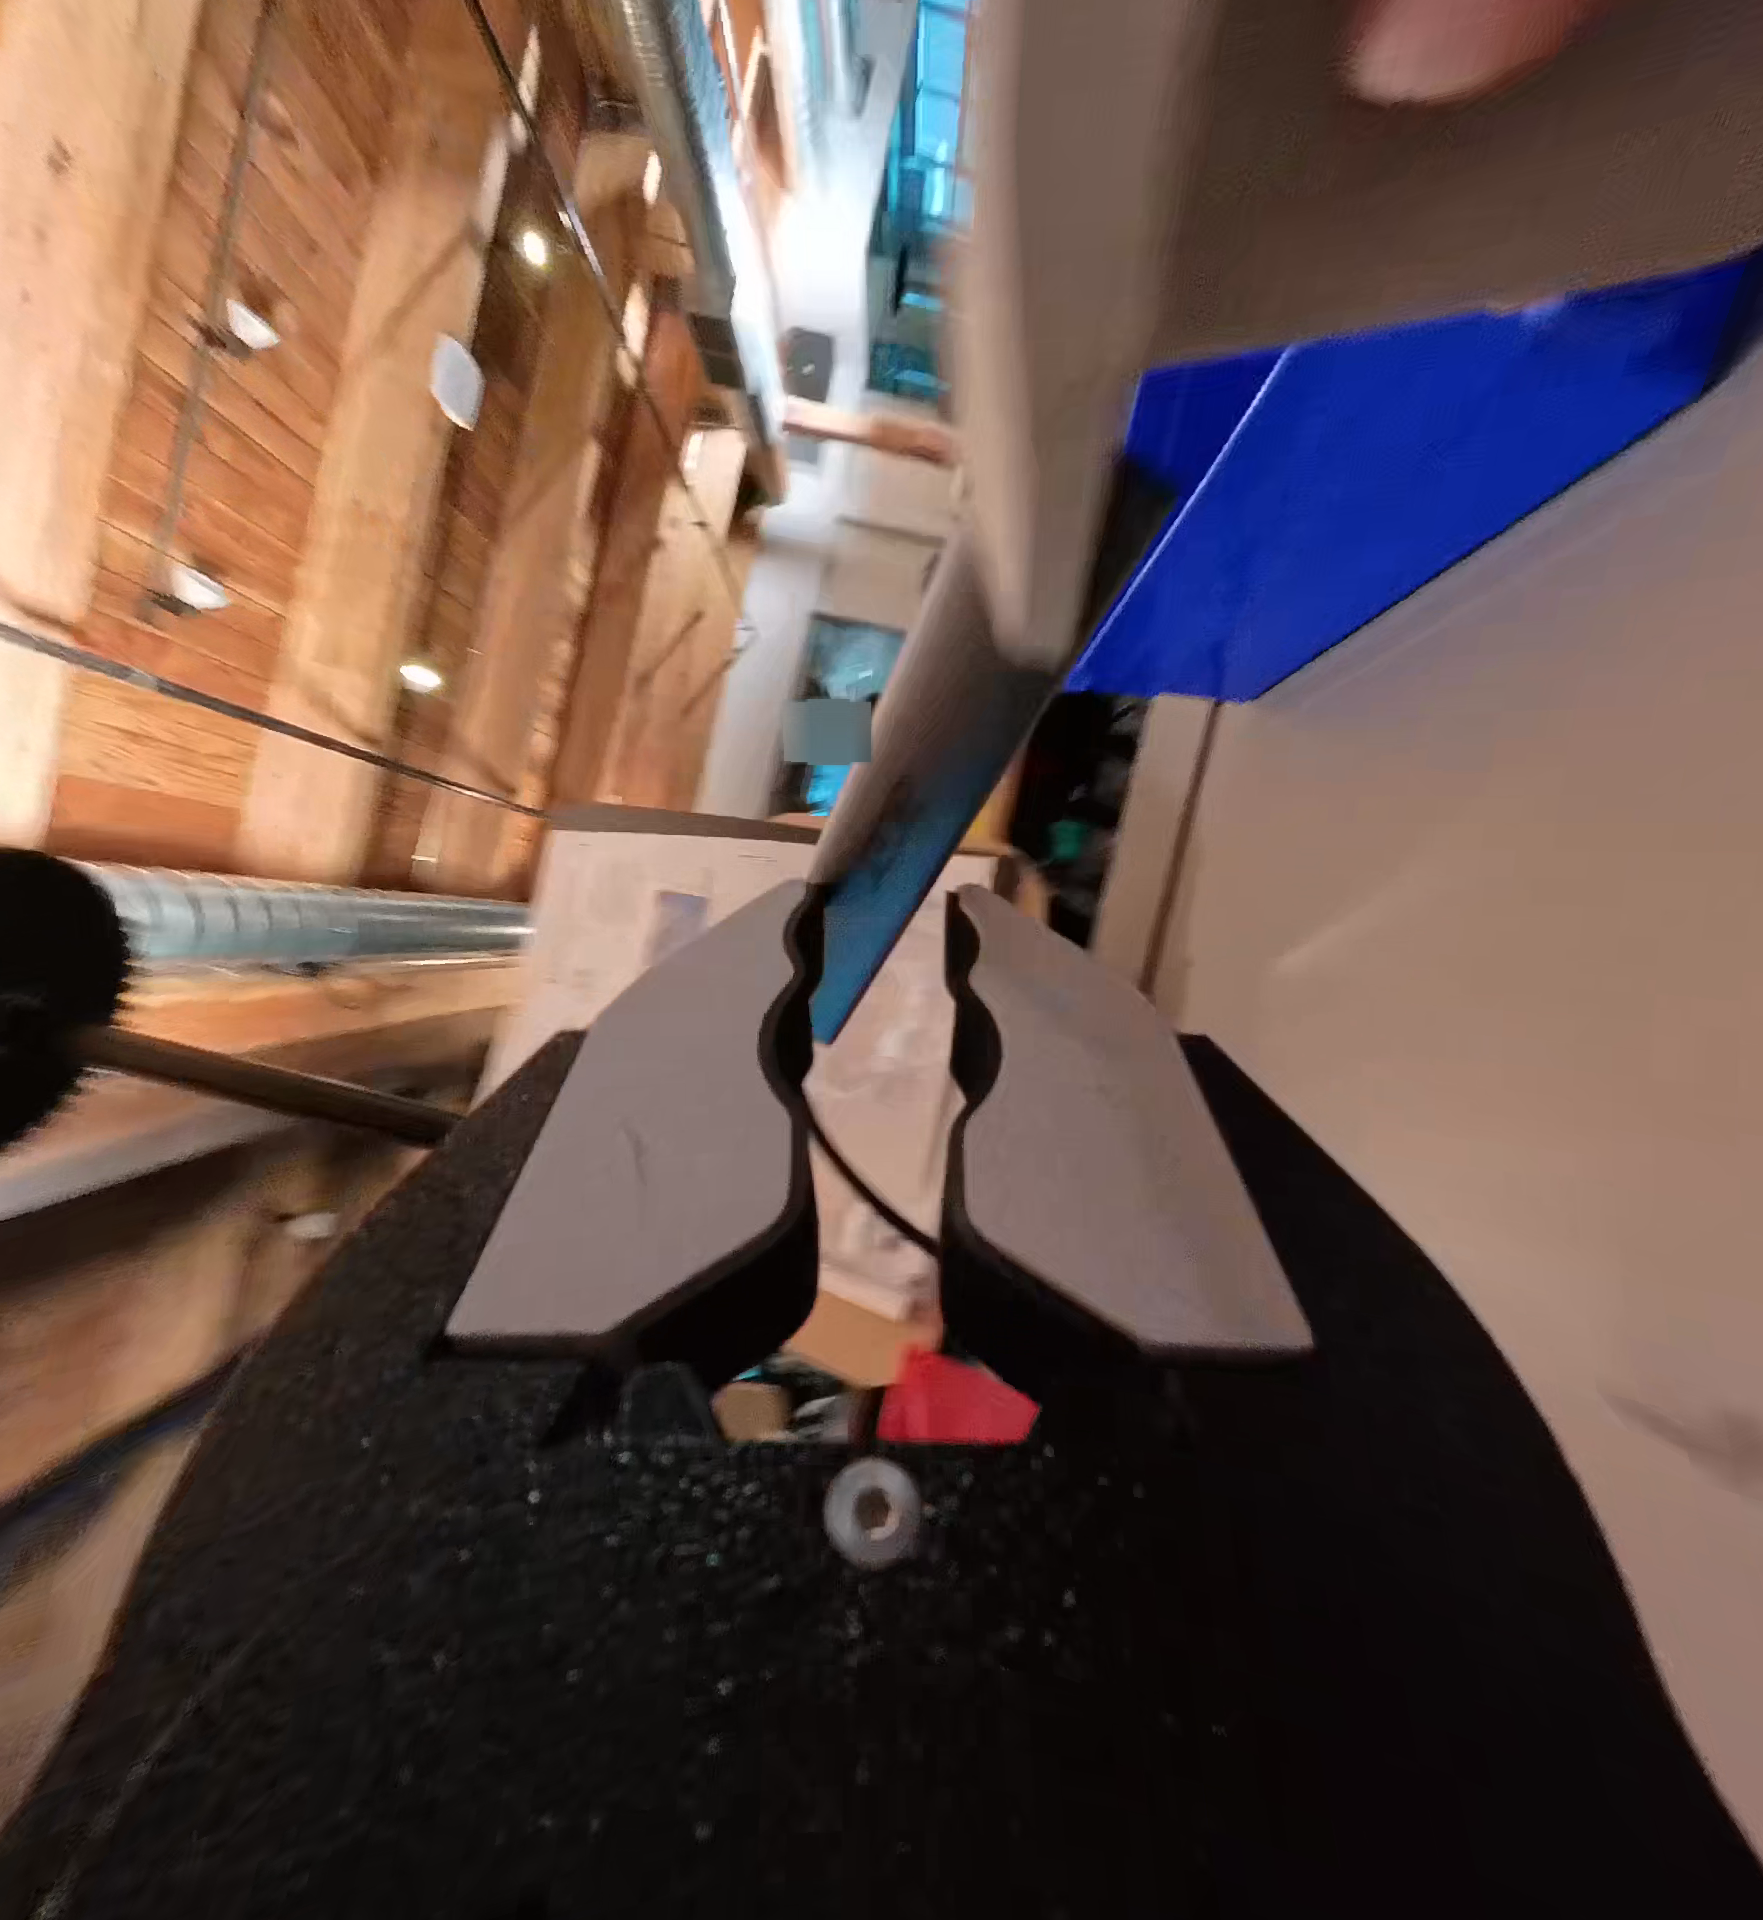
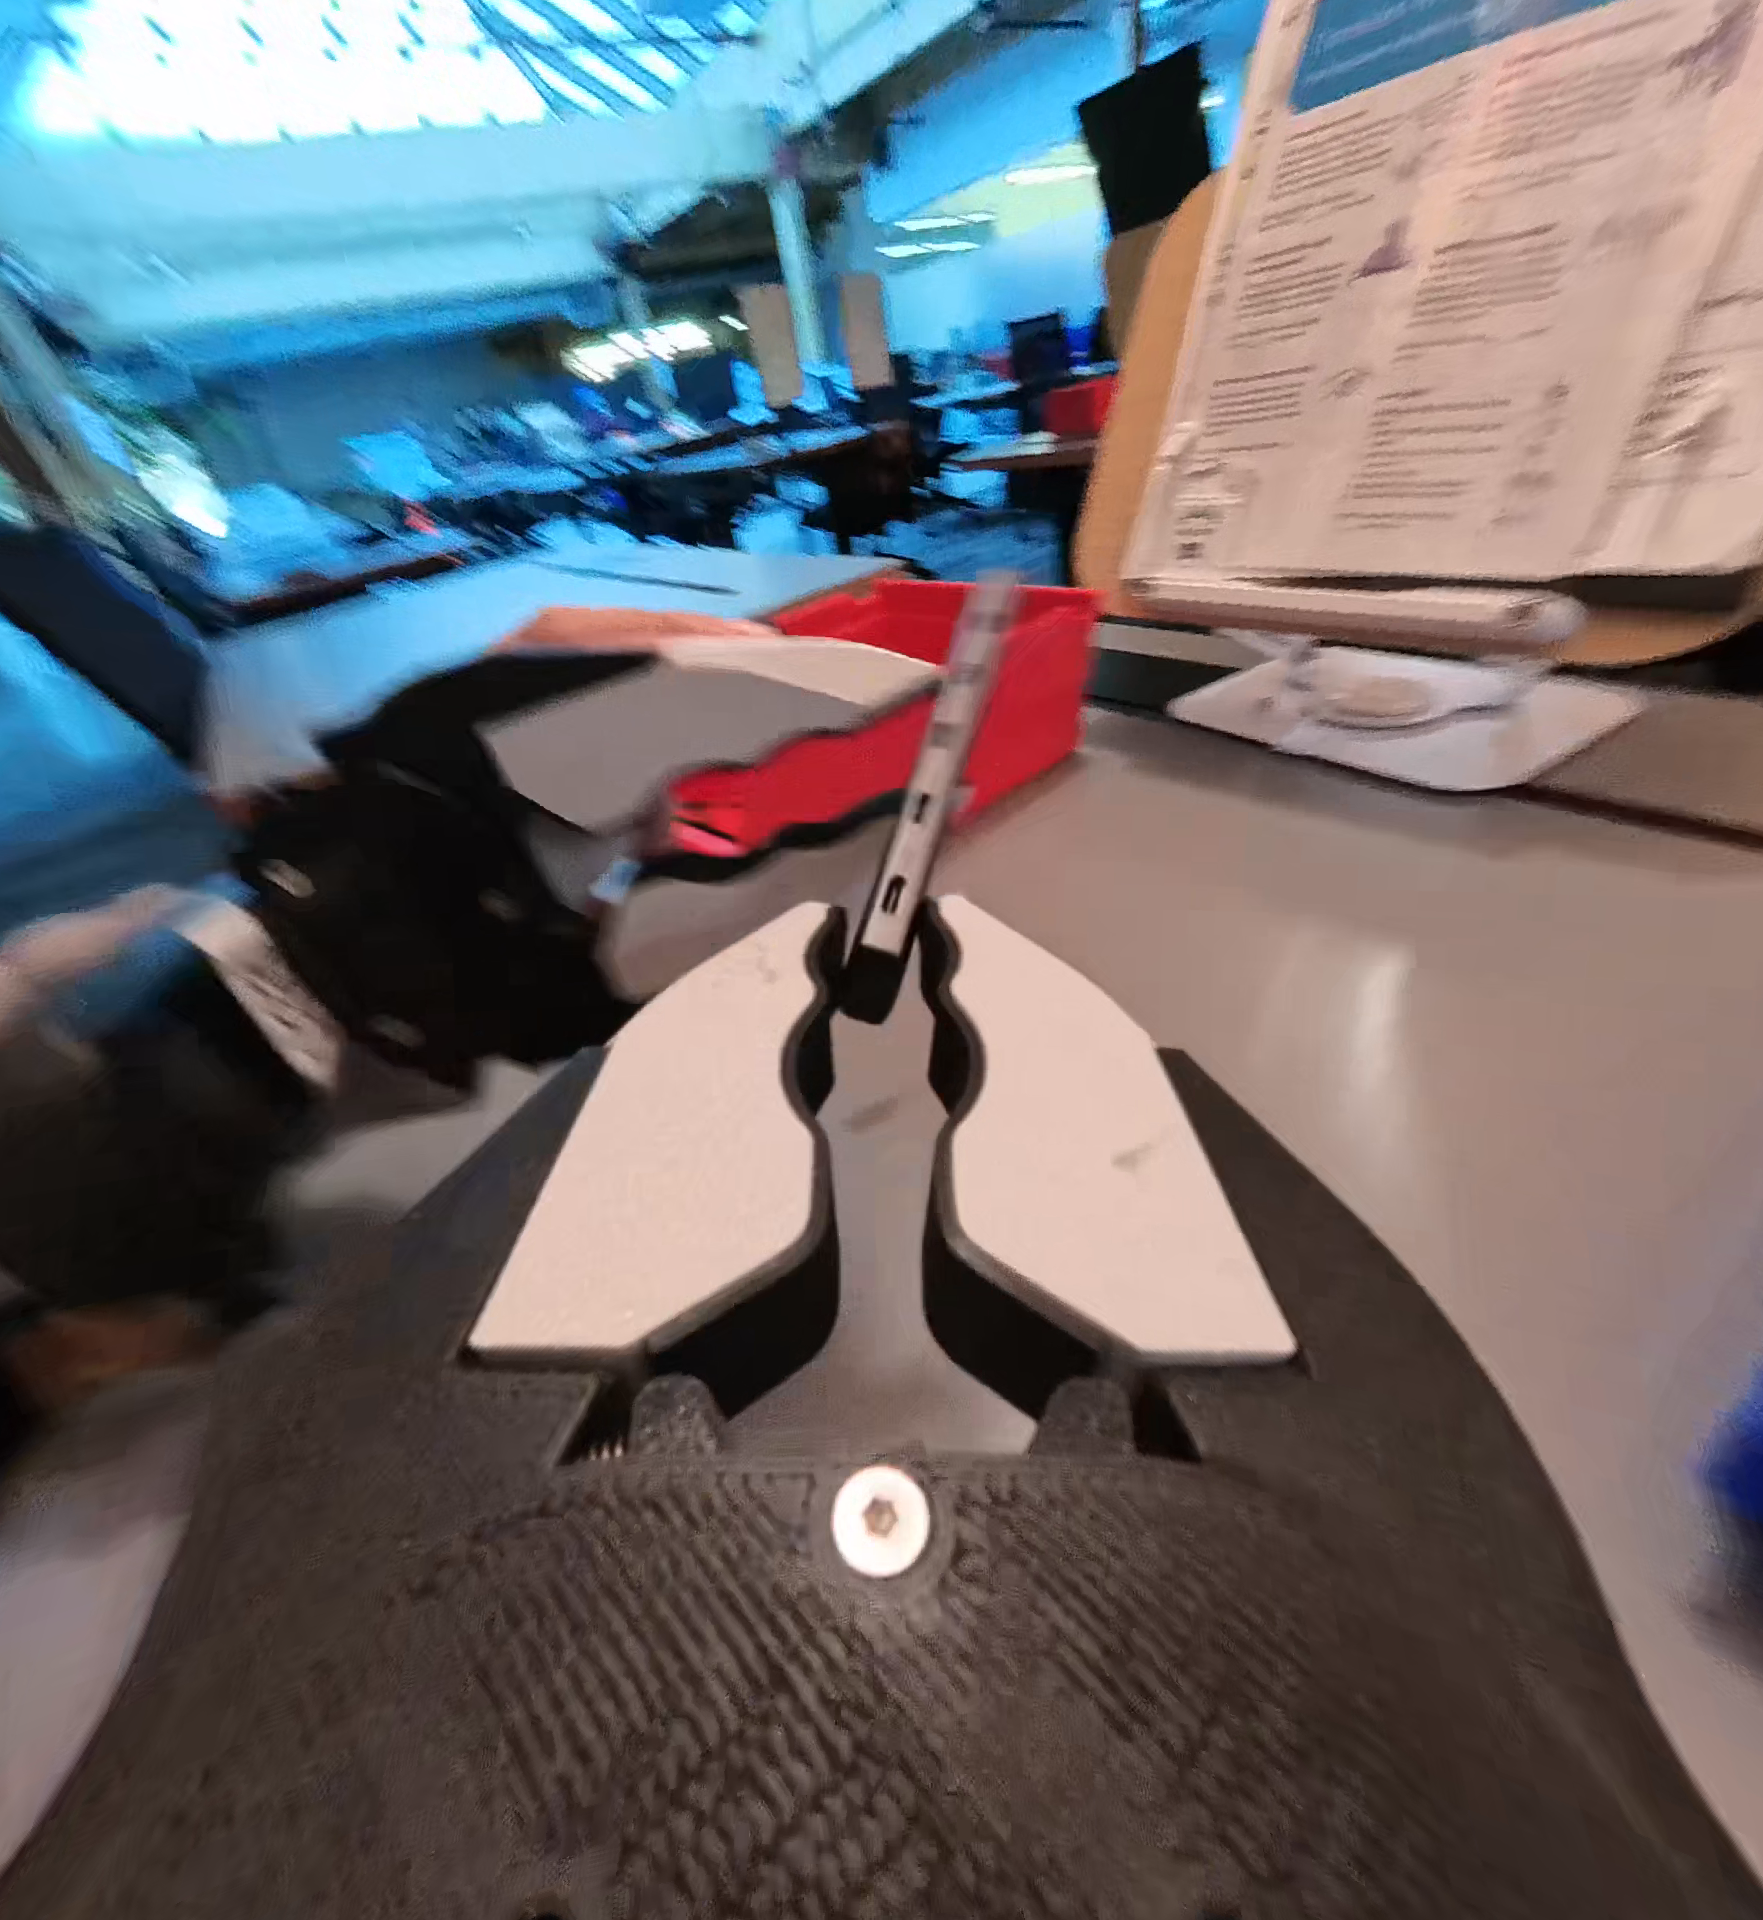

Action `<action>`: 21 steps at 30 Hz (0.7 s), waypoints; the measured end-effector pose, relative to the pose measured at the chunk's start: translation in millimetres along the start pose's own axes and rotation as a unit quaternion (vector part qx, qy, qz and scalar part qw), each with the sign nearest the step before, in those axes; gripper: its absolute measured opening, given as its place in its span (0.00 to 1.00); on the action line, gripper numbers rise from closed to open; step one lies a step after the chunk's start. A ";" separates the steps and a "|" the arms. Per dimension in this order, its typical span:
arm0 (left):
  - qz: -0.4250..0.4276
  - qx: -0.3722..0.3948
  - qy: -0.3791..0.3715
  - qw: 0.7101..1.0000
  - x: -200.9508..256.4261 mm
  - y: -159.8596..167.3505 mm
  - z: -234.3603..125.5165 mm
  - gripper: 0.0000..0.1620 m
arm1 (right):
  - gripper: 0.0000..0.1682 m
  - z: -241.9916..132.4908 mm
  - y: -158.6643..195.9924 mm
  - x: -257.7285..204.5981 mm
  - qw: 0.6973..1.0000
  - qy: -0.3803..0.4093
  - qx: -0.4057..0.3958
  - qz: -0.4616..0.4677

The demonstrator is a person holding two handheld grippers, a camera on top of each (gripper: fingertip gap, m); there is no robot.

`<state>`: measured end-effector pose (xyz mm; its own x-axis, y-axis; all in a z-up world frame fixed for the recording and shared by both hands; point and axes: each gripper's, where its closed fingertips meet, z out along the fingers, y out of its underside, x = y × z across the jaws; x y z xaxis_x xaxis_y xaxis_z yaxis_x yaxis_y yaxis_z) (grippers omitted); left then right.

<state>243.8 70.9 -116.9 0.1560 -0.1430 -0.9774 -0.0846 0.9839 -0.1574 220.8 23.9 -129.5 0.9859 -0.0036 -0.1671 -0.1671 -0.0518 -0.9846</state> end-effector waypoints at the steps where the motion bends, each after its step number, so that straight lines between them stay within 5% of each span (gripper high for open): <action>1: -0.043 0.008 0.019 0.999 1.7 2.5 -2.8 0.18 | 0.11 -5.8 1.7 10.5 0.999 0.020 -0.011 -0.048; 5: -0.199 0.020 0.146 0.969 10.7 15.7 -14.5 0.30 | 0.06 -24.0 7.6 27.3 0.977 0.036 -0.053 -0.203; 8: -0.234 0.060 0.267 0.933 16.9 9.0 -28.4 0.30 | 0.06 -32.6 9.1 11.8 0.946 -0.016 -0.015 -0.323; 14: -0.221 0.107 0.413 0.877 11.3 -10.0 -44.3 0.25 | 0.06 -38.9 12.8 -6.8 0.920 -0.076 -0.019 -0.385; 18: -0.140 0.107 0.508 0.843 23.3 -30.0 -53.8 0.23 | 0.06 -40.1 15.6 -20.4 0.907 -0.112 -0.037 -0.405; 21: -0.091 0.101 0.575 0.807 41.4 -43.0 -61.3 0.08 | 0.06 -41.8 11.6 -29.2 0.902 -0.127 -0.038 -0.411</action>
<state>193.6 16.1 -159.2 -0.8785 -0.1765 -0.4440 0.0180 0.9164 -0.3999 190.4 -18.3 -133.9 0.7424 0.2960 0.6010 0.6294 -0.0007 -0.7771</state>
